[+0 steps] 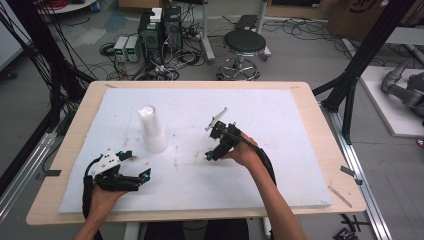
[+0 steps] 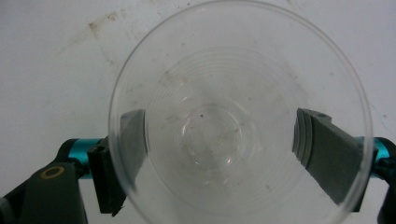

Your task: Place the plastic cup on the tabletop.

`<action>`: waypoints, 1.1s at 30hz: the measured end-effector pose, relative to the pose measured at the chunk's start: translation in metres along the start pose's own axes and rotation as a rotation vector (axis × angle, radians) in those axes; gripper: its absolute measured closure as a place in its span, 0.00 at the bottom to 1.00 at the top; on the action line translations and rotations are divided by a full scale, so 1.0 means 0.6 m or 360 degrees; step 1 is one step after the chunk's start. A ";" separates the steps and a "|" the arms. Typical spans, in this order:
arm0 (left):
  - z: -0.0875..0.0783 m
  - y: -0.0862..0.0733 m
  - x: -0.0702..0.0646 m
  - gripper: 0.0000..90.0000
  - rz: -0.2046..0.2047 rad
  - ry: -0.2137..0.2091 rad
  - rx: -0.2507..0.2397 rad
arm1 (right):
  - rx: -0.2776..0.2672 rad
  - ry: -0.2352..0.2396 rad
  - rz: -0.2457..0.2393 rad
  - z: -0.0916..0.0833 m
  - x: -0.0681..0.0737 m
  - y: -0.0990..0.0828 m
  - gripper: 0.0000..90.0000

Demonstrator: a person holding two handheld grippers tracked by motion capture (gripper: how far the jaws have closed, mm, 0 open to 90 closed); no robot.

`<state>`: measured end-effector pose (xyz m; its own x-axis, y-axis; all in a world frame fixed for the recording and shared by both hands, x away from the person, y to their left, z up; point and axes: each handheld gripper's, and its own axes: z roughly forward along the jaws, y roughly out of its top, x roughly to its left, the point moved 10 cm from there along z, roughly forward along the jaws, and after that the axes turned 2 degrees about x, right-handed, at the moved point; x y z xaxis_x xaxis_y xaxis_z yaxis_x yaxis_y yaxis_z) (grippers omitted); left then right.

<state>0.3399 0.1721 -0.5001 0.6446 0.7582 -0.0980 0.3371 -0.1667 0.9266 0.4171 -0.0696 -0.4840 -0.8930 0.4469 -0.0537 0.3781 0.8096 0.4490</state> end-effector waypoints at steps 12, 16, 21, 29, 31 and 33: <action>0.000 0.000 0.000 0.02 0.0002 0.0006 0.0000 | -0.0157 -0.0016 0.0051 -0.044 0.004 -0.043 0.20; -0.001 0.000 0.001 0.02 -0.0005 0.0009 -0.0006 | -0.0232 -0.0013 0.0091 -0.061 0.006 -0.060 0.20; -0.002 0.001 0.002 0.02 -0.0017 0.0008 -0.0021 | -0.0312 -0.0028 0.0133 -0.076 0.006 -0.080 0.20; -0.005 0.002 0.003 0.02 -0.0019 0.0007 -0.0044 | -0.0514 -0.0089 0.0204 -0.100 0.006 -0.109 0.20; -0.005 0.003 0.004 0.02 -0.0034 0.0007 -0.0047 | -0.0567 -0.0097 0.0231 -0.101 0.007 -0.119 0.20; -0.005 0.002 0.005 0.02 -0.0042 0.0009 -0.0045 | -0.0594 -0.0118 0.0252 -0.100 0.006 -0.127 0.20</action>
<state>0.3403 0.1759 -0.4980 0.6317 0.7658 -0.1204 0.3340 -0.1287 0.9337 0.3706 -0.1528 -0.4649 -0.8057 0.5921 -0.0162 0.3827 0.5412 0.7488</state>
